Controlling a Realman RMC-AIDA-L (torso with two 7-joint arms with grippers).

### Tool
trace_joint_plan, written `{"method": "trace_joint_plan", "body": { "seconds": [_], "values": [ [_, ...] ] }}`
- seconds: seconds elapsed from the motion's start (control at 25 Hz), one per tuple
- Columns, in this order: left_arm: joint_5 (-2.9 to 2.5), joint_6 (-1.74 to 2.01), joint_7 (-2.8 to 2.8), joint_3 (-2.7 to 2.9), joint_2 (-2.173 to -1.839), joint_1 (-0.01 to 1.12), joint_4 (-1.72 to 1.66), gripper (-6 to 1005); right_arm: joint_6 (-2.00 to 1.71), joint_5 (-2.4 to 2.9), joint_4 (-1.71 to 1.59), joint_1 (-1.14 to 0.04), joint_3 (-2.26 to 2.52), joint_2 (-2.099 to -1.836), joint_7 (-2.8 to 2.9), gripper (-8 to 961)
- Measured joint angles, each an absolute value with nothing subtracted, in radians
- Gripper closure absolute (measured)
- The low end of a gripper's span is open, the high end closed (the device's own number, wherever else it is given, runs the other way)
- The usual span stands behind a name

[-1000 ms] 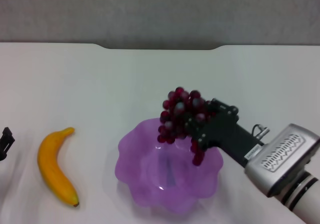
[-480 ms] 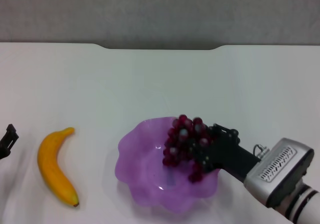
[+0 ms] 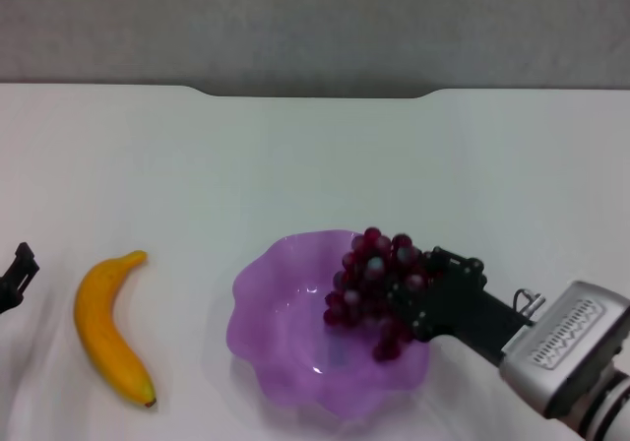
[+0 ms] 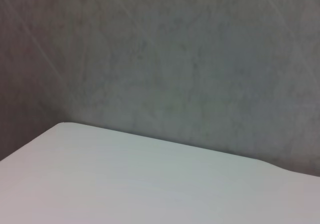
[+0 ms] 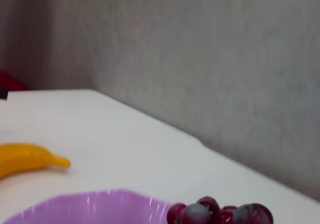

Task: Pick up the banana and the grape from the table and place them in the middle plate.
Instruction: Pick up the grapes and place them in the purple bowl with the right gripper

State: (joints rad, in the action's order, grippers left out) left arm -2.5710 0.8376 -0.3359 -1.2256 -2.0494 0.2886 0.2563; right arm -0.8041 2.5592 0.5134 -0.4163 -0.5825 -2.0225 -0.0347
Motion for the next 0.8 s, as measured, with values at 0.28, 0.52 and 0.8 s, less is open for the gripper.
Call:
{"method": "trace_joint_plan", "body": {
  "seconds": [0.28,0.52,0.8],
  "values": [
    [-2.571,0.838,-0.337,-1.224,-2.050,0.294,0.254,153,-0.909,2.551,0.465,-0.406,-0.590,-2.021,0.063,464],
    [-2.571,0.838,-0.339,-1.227,-2.050,0.292,0.252,154,-0.861,2.551,0.471,-0.428,-0.598,-2.021,0.059,314],
    [-2.571,0.837,-0.338,-1.224,-2.050,0.290,0.250,153,-0.846,2.530,0.476,-0.434,-0.617,-2.019,0.060,128]
  ]
}}
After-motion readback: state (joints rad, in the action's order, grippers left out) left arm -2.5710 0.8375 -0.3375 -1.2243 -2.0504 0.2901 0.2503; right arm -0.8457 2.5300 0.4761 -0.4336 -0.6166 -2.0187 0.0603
